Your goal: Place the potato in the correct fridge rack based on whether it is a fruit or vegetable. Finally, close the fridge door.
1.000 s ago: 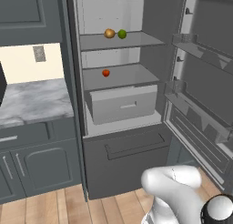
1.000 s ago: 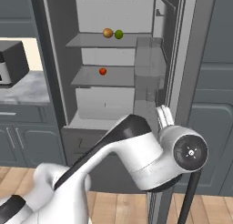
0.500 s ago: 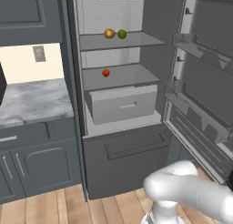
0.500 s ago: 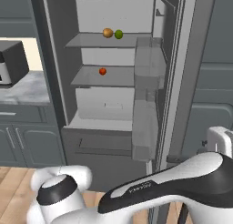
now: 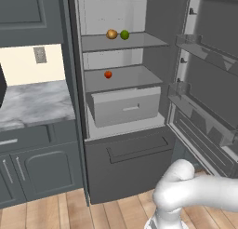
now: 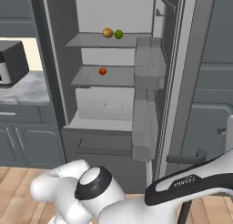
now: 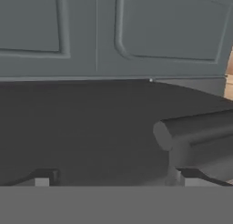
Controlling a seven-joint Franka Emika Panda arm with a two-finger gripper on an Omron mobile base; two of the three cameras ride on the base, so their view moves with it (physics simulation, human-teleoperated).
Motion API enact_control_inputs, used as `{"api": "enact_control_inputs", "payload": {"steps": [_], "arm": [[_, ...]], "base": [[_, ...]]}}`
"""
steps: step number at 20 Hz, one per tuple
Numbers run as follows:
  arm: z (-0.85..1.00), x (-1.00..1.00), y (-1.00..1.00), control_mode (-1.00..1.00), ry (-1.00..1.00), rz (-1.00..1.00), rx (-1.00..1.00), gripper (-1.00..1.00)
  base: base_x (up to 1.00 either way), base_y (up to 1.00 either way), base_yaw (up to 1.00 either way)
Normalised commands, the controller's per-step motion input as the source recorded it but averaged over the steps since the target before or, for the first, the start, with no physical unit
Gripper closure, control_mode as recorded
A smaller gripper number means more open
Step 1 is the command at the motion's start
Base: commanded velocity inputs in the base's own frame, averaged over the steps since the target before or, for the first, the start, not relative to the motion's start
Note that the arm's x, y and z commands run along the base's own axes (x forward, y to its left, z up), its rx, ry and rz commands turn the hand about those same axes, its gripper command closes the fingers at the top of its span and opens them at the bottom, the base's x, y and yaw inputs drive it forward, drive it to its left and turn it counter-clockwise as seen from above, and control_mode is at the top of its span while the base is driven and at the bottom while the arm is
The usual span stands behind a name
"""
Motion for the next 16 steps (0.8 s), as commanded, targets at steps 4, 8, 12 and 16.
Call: {"api": "enact_control_inputs", "payload": {"steps": [4,8,12,16], "arm": [[-0.41,0.93,0.55,-1.0,0.0,0.06,0.0,-1.0],[-0.61,0.49,0.98,-1.0,0.0,0.12,-0.06,-1.0],[-0.73,0.13,1.0,-1.0,-0.03,0.17,-0.15,-1.0],[-0.8,0.0,1.0,-1.0,-0.1,0.21,-0.18,-1.0]], "base": [[0.0,0.0,0.0],[0.0,0.0,0.0],[0.0,0.0,0.0],[0.0,0.0,0.0]]}}
